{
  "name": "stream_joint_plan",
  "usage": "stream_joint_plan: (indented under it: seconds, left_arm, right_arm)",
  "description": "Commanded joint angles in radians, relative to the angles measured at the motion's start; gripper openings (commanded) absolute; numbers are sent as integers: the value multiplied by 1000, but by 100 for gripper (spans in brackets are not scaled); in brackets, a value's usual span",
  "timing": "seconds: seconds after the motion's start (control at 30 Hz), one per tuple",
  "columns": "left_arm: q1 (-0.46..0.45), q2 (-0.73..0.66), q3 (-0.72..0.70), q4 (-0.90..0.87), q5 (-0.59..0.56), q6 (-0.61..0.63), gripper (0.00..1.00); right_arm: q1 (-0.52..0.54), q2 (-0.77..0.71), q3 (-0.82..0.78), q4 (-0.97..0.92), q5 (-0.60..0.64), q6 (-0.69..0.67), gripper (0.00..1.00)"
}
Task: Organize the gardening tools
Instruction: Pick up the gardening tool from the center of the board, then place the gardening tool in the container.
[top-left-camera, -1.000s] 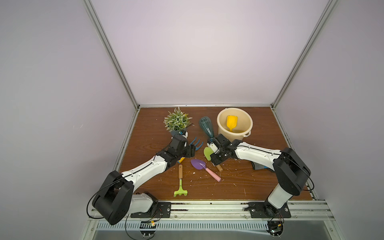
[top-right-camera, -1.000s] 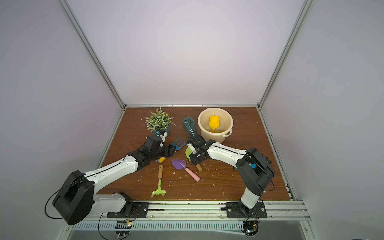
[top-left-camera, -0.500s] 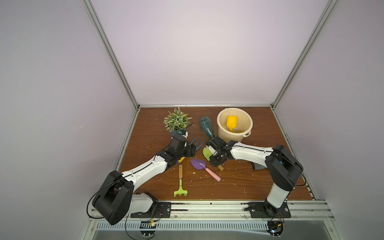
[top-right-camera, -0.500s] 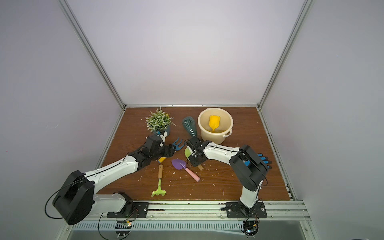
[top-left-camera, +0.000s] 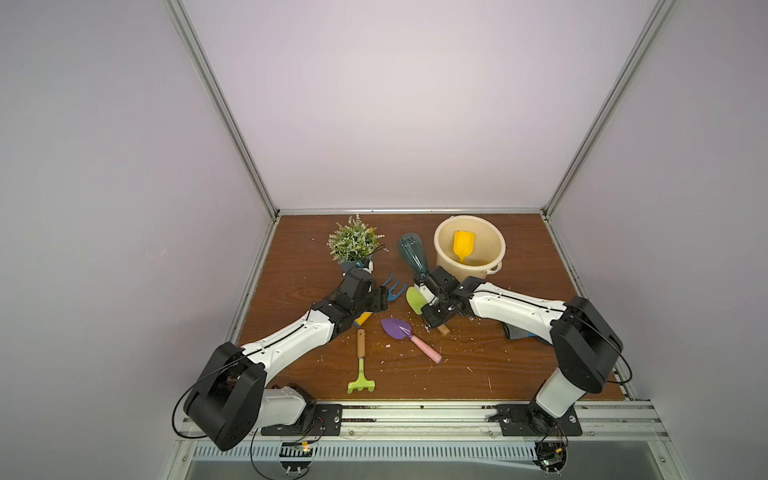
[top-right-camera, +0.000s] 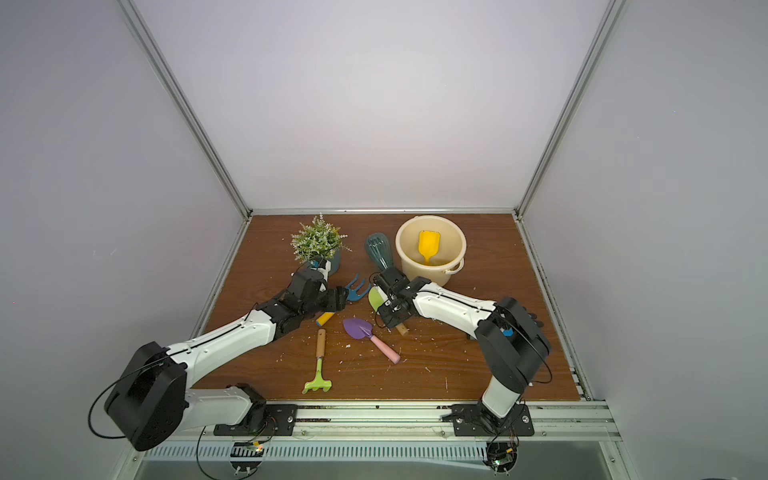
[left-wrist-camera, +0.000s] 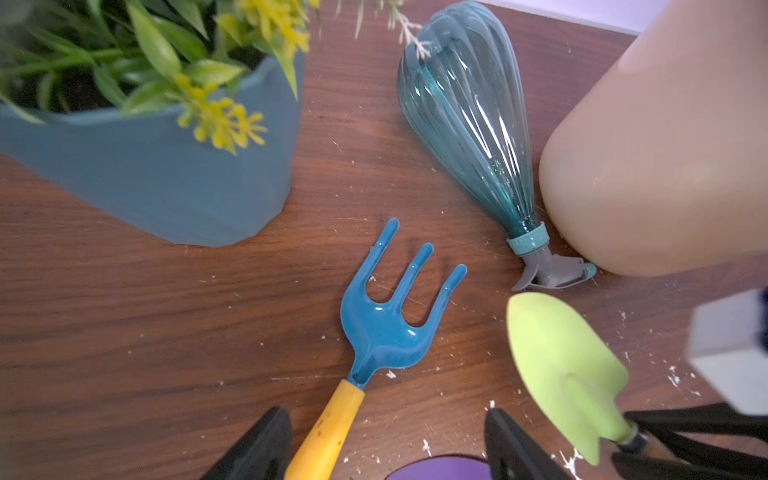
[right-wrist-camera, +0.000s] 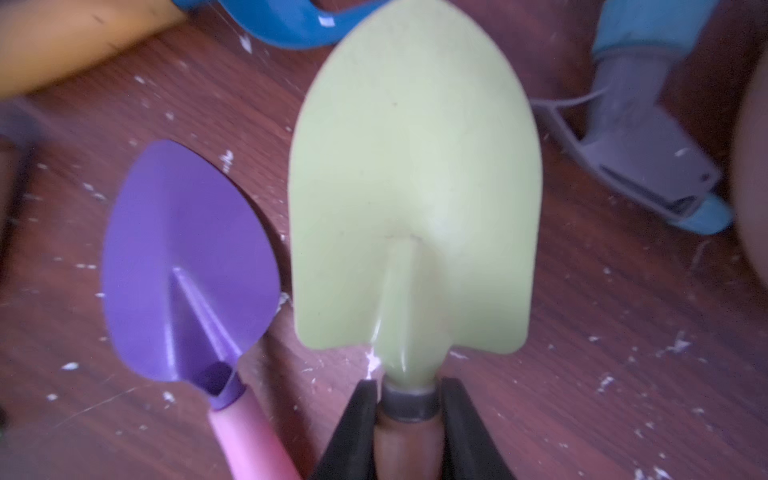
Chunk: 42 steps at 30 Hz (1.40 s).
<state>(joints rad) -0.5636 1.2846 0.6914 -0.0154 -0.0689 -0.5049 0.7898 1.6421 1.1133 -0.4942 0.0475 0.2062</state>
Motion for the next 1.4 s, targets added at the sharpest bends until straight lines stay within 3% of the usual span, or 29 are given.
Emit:
stream_joint_plan:
  seconds: [0.0, 0.3, 0.73, 1.03, 1.37]
  left_arm:
    - [2, -60, 30, -26, -52, 24, 78]
    - [-4, -17, 46, 51, 65, 10, 78]
    - [-18, -16, 47, 68, 78, 17, 78]
    - [-18, -9, 42, 76, 86, 14, 78]
    - [-18, 1, 39, 90, 90, 2, 78]
  right_arm:
    - [-32, -114, 68, 3, 3, -27, 12]
    - [-157, -197, 195, 133, -57, -42, 12]
    - [-319, -82, 378, 287, 49, -39, 13]
    - [-401, -29, 256, 477, 94, -24, 14]
    - [-426, 7, 127, 628, 56, -31, 16]
